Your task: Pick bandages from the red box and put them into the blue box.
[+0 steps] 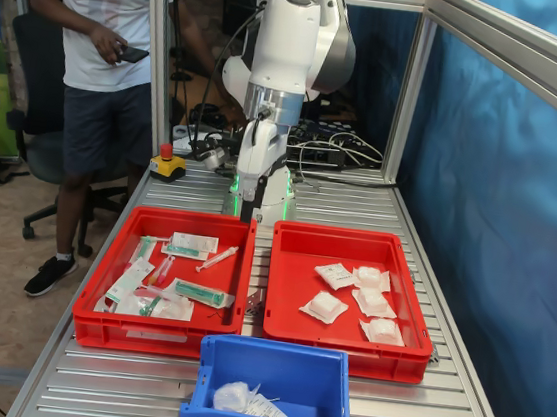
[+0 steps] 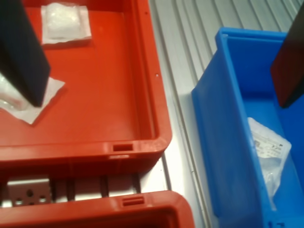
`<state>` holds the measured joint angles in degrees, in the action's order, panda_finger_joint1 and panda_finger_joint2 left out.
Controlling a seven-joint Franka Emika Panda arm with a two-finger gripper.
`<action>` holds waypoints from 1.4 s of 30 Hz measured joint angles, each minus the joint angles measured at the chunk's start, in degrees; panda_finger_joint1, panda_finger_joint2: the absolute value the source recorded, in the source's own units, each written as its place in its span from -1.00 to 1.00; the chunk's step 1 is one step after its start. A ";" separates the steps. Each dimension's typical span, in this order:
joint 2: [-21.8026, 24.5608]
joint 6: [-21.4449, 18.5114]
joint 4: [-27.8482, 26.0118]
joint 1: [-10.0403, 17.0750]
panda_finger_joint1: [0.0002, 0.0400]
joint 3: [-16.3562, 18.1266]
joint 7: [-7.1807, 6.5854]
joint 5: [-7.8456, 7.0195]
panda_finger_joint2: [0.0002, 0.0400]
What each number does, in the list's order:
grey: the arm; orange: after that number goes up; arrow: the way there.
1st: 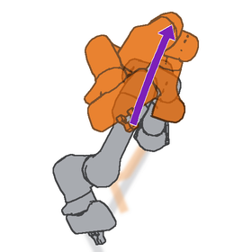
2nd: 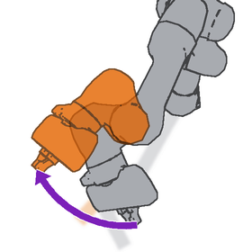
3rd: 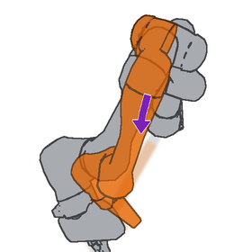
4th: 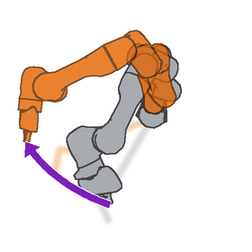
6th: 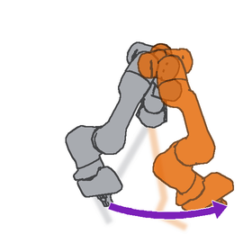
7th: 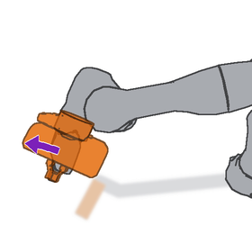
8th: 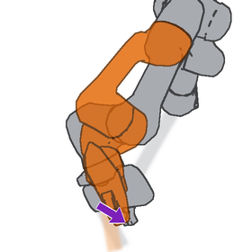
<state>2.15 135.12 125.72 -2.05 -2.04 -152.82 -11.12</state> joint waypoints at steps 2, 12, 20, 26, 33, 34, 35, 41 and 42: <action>0.41 -0.76 0.26 0.00 1.00 0.06 0.00 -0.02 1.00; 1.32 -3.17 1.07 0.01 1.00 0.81 0.00 -0.12 1.00; 1.36 -3.54 1.17 0.02 1.00 0.98 0.00 -0.14 1.00; 1.37 -3.61 1.26 0.02 1.00 0.99 1.04 -0.15 1.00; 1.37 -3.61 1.29 0.02 1.00 0.99 2.35 -0.15 1.00; 1.37 -3.61 1.29 0.02 1.00 0.99 2.45 -0.15 1.00; 1.37 -3.61 1.29 0.02 1.00 0.99 2.53 -0.15 1.00; 1.37 -3.61 1.29 0.02 1.00 0.99 2.99 -0.15 1.00; 1.37 -3.61 1.29 0.02 1.00 0.99 3.03 -0.15 1.00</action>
<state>3.52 131.51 127.01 -2.02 -1.05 -149.79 -11.27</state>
